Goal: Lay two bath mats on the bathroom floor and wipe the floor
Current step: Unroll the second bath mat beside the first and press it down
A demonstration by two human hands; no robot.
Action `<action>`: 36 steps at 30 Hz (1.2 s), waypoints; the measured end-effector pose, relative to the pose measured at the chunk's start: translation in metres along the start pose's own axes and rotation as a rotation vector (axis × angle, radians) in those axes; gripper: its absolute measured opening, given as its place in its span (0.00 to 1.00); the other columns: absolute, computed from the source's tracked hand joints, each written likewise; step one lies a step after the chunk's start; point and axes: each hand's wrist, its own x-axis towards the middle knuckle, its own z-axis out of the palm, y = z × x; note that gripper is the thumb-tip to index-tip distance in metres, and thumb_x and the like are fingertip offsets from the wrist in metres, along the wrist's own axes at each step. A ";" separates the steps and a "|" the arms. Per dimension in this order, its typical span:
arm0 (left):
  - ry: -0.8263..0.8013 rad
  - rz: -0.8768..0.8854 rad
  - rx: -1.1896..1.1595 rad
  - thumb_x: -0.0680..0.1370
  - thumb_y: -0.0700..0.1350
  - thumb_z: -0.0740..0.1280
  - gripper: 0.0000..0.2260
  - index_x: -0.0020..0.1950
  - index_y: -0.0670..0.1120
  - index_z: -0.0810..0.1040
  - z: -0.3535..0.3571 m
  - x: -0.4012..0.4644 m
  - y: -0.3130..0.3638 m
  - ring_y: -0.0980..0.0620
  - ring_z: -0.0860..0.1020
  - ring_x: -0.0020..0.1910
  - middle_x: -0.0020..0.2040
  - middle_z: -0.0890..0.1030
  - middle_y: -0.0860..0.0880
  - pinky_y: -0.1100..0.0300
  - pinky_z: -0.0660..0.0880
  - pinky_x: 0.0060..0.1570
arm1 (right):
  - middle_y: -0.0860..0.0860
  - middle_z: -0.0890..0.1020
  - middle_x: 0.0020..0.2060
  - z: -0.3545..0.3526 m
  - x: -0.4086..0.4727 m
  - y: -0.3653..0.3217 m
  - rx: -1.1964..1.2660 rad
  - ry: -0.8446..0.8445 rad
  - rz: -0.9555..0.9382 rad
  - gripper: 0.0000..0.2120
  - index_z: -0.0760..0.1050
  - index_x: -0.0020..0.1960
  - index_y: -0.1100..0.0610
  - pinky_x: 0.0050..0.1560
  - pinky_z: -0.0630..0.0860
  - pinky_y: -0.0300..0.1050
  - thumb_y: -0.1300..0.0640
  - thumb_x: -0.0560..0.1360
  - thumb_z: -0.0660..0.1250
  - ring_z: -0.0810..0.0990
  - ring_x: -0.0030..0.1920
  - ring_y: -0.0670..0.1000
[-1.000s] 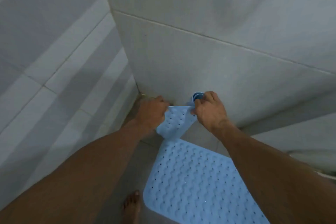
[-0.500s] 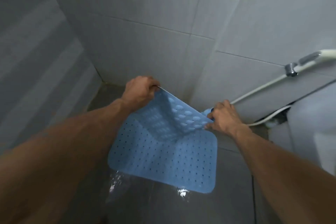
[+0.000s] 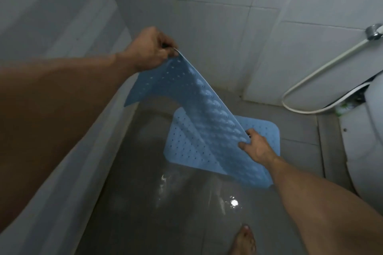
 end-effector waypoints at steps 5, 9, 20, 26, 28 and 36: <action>-0.013 -0.138 0.059 0.75 0.44 0.69 0.07 0.50 0.46 0.85 -0.030 -0.058 -0.053 0.48 0.82 0.47 0.45 0.85 0.46 0.53 0.78 0.52 | 0.51 0.82 0.44 0.027 -0.031 -0.019 0.040 -0.078 0.036 0.11 0.78 0.58 0.53 0.42 0.72 0.45 0.49 0.80 0.64 0.79 0.42 0.49; -0.078 -0.240 0.136 0.73 0.49 0.68 0.08 0.50 0.52 0.85 -0.010 -0.107 -0.093 0.46 0.81 0.50 0.48 0.85 0.50 0.52 0.77 0.54 | 0.53 0.82 0.56 0.022 -0.046 -0.003 -0.226 -0.225 0.002 0.16 0.74 0.64 0.51 0.54 0.72 0.45 0.46 0.79 0.66 0.80 0.54 0.54; -0.578 -0.376 0.193 0.75 0.44 0.72 0.08 0.51 0.43 0.85 0.169 -0.203 -0.131 0.48 0.78 0.43 0.46 0.84 0.44 0.62 0.68 0.43 | 0.51 0.85 0.54 0.040 -0.040 0.141 -0.601 -0.637 0.245 0.31 0.83 0.55 0.53 0.58 0.80 0.49 0.35 0.59 0.78 0.84 0.53 0.53; -0.608 -0.398 0.221 0.77 0.42 0.70 0.09 0.55 0.40 0.83 0.331 -0.214 -0.172 0.50 0.76 0.45 0.52 0.83 0.43 0.61 0.67 0.45 | 0.55 0.81 0.53 0.078 0.026 0.248 -0.677 -0.461 0.143 0.46 0.77 0.46 0.52 0.57 0.73 0.48 0.13 0.56 0.50 0.79 0.55 0.56; -0.564 -0.379 0.219 0.77 0.43 0.70 0.10 0.55 0.40 0.83 0.390 -0.206 -0.191 0.45 0.78 0.49 0.54 0.83 0.42 0.58 0.70 0.48 | 0.55 0.80 0.49 0.099 0.059 0.282 -0.670 -0.352 0.105 0.38 0.74 0.40 0.51 0.57 0.73 0.50 0.17 0.61 0.52 0.79 0.55 0.57; -0.322 -0.157 0.613 0.75 0.43 0.65 0.18 0.64 0.41 0.76 0.554 -0.176 -0.272 0.37 0.76 0.57 0.60 0.76 0.36 0.43 0.71 0.59 | 0.57 0.80 0.55 0.186 0.177 0.388 -0.745 0.284 -0.123 0.26 0.74 0.59 0.52 0.59 0.71 0.55 0.32 0.75 0.59 0.78 0.56 0.60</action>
